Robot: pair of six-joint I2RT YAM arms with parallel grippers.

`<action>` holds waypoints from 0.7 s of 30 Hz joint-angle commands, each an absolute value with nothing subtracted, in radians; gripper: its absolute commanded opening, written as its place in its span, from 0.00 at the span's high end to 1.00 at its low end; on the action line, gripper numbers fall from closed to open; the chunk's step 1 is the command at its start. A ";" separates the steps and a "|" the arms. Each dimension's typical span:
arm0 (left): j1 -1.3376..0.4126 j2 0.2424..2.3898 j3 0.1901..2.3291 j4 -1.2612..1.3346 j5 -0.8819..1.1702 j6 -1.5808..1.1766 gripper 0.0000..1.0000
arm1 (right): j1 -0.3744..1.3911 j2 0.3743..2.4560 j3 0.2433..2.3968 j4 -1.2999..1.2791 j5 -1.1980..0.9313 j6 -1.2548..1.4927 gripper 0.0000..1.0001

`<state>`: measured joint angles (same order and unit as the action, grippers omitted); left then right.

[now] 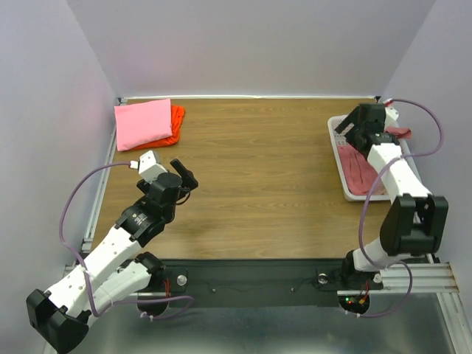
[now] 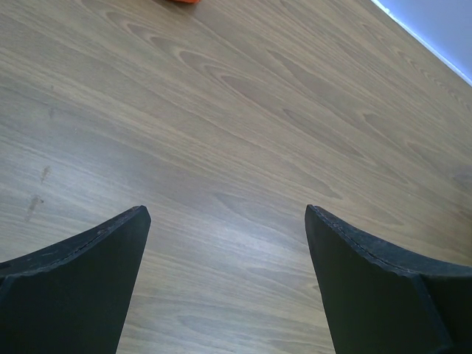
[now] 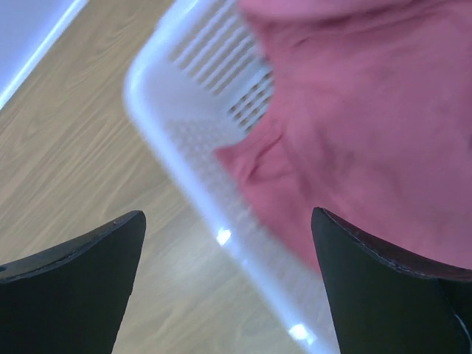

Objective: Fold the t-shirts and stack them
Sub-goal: Grab the tshirt from the pile

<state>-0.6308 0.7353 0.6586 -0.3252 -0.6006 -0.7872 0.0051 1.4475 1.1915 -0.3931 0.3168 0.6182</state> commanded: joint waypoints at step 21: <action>-0.626 0.719 0.647 -0.287 -0.644 -0.785 0.02 | -0.250 1.990 1.732 -0.434 0.469 0.598 0.77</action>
